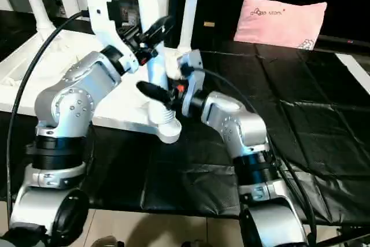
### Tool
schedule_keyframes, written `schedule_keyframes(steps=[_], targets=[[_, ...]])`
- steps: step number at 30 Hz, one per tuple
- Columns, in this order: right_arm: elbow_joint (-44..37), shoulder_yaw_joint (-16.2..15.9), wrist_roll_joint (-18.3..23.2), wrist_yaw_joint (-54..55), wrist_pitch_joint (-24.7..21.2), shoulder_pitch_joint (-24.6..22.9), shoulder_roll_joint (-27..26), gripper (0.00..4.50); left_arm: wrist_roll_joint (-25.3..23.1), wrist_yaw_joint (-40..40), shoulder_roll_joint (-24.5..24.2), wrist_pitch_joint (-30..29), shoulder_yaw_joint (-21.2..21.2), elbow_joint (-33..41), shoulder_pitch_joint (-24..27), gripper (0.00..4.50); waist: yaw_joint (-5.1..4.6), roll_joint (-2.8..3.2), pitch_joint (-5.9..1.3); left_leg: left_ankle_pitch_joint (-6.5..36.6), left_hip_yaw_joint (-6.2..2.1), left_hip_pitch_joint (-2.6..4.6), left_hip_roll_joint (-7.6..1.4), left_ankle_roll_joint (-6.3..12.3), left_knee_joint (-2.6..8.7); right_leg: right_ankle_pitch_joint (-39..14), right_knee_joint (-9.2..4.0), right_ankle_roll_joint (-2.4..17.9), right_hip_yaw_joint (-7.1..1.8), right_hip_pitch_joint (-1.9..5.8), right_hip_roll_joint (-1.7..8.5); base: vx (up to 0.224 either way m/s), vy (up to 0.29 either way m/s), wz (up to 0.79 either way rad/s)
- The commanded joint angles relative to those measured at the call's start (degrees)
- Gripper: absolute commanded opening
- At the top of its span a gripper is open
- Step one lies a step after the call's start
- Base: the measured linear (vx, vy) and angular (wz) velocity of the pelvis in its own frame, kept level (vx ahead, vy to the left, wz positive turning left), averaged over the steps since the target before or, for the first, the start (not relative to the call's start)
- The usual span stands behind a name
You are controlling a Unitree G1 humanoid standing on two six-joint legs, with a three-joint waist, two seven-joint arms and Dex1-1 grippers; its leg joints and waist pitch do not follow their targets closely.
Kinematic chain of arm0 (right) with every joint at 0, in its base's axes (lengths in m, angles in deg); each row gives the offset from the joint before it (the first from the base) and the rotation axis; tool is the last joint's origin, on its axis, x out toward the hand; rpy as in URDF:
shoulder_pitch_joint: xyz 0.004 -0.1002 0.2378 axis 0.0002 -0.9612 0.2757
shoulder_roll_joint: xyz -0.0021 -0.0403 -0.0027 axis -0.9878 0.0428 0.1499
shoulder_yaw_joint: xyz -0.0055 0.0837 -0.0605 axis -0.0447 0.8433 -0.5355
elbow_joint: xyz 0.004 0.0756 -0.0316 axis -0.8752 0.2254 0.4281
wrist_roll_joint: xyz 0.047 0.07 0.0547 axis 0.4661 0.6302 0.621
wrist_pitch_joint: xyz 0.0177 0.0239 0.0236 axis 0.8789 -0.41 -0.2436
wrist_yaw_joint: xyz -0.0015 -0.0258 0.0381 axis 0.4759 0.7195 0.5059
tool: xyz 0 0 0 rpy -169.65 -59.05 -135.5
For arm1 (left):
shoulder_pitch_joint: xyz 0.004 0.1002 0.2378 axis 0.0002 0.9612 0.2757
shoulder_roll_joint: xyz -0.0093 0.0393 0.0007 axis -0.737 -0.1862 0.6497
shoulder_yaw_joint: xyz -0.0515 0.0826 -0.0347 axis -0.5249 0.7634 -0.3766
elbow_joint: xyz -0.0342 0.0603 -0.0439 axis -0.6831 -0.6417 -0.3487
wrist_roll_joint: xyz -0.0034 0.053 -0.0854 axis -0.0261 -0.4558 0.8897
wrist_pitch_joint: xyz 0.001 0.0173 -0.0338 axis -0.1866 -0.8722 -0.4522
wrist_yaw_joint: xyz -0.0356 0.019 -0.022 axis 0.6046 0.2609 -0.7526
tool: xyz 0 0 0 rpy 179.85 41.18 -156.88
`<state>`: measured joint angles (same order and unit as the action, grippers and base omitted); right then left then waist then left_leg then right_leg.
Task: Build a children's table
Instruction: Pick table leg
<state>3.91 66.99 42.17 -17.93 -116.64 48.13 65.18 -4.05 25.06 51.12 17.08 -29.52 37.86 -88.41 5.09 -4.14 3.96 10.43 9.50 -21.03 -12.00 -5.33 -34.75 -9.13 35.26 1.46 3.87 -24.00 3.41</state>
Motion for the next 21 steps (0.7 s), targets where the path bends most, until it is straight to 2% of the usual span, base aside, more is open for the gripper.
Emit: schedule_keyframes(steps=[1,3,8,13,15,19,21], targets=[[-0.70,0.67,0.16,-0.97,-1.50,1.19,2.41,3.12,0.98,-3.46,-1.44,-1.69,0.92,-0.43,-1.91,1.82,-0.02,0.02,-4.85,3.72,0.35,0.27,-0.60,0.35,3.49,-10.15,-3.35,7.41,-2.51,3.91,3.54,0.000,0.000,0.00],[-1.19,0.66,1.07,-3.74,-3.00,1.67,4.34,3.34,1.75,-6.20,-3.06,-3.12,1.22,-1.00,-1.98,1.82,0.06,-0.01,-4.85,4.11,0.41,0.33,-0.47,0.56,3.46,-10.28,-3.36,7.46,-2.51,4.00,3.48,0.000,0.000,0.00],[-3.05,-1.75,3.60,-15.07,-5.80,1.75,9.74,3.37,5.39,-14.11,-6.32,-5.71,1.15,-2.78,-3.03,1.82,0.29,-0.13,-4.90,3.26,0.41,0.15,-0.49,1.38,3.33,-8.87,-3.20,8.34,-2.50,4.26,3.57,0.000,0.000,0.00],[0.25,-2.82,2.69,-17.33,-5.45,2.62,10.54,3.37,10.55,-19.10,-7.73,-9.78,-0.38,-2.69,-4.67,1.81,0.20,-0.31,-4.79,4.11,0.49,0.16,-0.58,0.83,3.28,-11.48,-3.34,9.61,-2.45,4.03,3.81,0.000,0.000,0.00],[0.41,-2.89,3.12,-18.10,-5.90,2.66,10.57,3.37,10.67,-19.30,-7.84,-10.06,-0.42,-2.69,-4.80,1.81,0.19,-0.25,-4.71,4.84,0.43,0.18,-0.63,0.72,3.34,-12.29,-3.44,9.36,-2.41,4.03,3.78,0.000,0.000,0.00],[0.68,-3.04,4.94,-21.34,-7.82,2.77,10.29,3.37,11.95,-20.88,-7.69,-10.81,-0.22,-2.02,-4.84,1.81,0.20,-0.47,-4.76,4.31,0.43,0.12,-0.69,0.96,3.31,-12.15,-3.44,8.94,-2.44,4.12,3.79,0.000,0.000,0.00],[1.19,-3.40,5.12,-21.98,-8.37,2.92,9.87,3.37,13.19,-22.22,-7.62,-11.61,0.55,-0.35,-4.36,1.81,0.28,-0.45,-4.87,3.22,0.40,0.13,-0.77,0.99,3.29,-10.52,-3.09,9.57,-2.44,4.10,3.86,0.000,0.000,0.00]])
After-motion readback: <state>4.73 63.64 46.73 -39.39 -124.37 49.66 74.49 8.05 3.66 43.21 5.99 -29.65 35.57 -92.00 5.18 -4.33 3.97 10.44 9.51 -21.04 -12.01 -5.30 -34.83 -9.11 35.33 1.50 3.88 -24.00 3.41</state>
